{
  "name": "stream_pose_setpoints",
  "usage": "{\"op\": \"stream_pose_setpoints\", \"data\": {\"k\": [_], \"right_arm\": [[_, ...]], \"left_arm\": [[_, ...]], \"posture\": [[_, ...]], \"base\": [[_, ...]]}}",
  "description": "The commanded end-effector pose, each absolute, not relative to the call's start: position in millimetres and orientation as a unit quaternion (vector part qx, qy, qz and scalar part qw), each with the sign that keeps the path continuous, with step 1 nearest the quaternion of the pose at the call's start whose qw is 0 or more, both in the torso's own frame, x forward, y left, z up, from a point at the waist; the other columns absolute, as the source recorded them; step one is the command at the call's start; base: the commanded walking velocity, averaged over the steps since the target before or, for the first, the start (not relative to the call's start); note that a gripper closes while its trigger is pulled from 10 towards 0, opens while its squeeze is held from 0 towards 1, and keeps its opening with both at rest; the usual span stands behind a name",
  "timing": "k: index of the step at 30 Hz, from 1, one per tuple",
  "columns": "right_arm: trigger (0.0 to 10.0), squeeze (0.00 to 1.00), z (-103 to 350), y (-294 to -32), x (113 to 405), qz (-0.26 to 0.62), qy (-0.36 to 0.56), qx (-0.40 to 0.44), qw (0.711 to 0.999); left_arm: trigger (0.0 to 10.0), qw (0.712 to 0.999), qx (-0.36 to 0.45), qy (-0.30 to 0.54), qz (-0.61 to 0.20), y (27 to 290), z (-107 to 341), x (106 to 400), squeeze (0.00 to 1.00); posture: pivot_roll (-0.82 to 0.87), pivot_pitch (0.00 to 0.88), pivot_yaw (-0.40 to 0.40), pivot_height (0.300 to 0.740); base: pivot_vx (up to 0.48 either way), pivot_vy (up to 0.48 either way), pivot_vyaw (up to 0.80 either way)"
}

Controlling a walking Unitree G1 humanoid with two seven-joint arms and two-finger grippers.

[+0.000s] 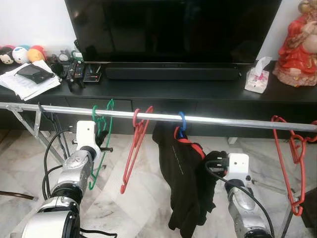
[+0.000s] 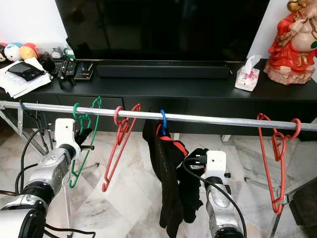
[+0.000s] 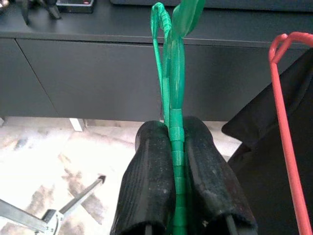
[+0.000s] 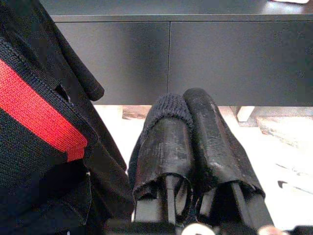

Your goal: Hang hanger

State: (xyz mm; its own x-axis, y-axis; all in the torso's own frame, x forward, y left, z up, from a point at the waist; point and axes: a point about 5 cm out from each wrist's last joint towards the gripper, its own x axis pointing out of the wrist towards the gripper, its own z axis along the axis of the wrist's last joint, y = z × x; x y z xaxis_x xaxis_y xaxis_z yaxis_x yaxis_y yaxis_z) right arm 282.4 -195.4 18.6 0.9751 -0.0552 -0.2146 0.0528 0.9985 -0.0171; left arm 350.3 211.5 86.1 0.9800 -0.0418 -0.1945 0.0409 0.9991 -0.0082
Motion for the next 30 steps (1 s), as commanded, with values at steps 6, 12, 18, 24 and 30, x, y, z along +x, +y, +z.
{"op": "stream_pose_setpoints", "data": {"k": [6, 12, 18, 24, 30], "right_arm": [[10.0, 0.00, 24.0, -193.0, 286.6, -0.023, 0.093, -0.007, 0.995], [10.0, 0.00, 23.5, -190.9, 286.6, -0.021, 0.094, -0.006, 0.995], [10.0, 0.00, 23.1, -190.9, 285.9, -0.022, 0.094, -0.006, 0.995], [10.0, 0.00, 22.4, -190.9, 285.3, -0.024, 0.095, -0.006, 0.995], [10.0, 0.00, 20.9, -189.8, 284.4, -0.021, 0.098, -0.010, 0.995]], "left_arm": [[0.0, 1.000, 0.009, 0.008, -0.023, 206.4, 104.7, 346.5, 0.00], [1.0, 0.999, 0.029, 0.000, -0.035, 201.7, 96.3, 334.3, 0.00], [10.0, 0.993, 0.087, 0.037, -0.068, 201.0, 68.5, 308.8, 0.00], [10.0, 0.984, 0.127, 0.108, -0.070, 210.4, 34.3, 285.0, 0.00], [10.0, 0.965, 0.159, 0.197, -0.070, 214.7, 3.7, 271.0, 0.00]], "posture": [[-0.17, 0.031, 0.009, 0.740], [-0.17, 0.038, 0.012, 0.740], [-0.16, 0.042, 0.017, 0.740], [-0.16, 0.045, 0.018, 0.740], [-0.15, 0.035, 0.016, 0.740]], "base": [[0.000, 0.000, 0.00], [0.000, 0.000, 0.00], [0.000, 0.000, 0.00], [0.000, 0.000, 0.00], [0.000, 0.000, 0.00]]}}
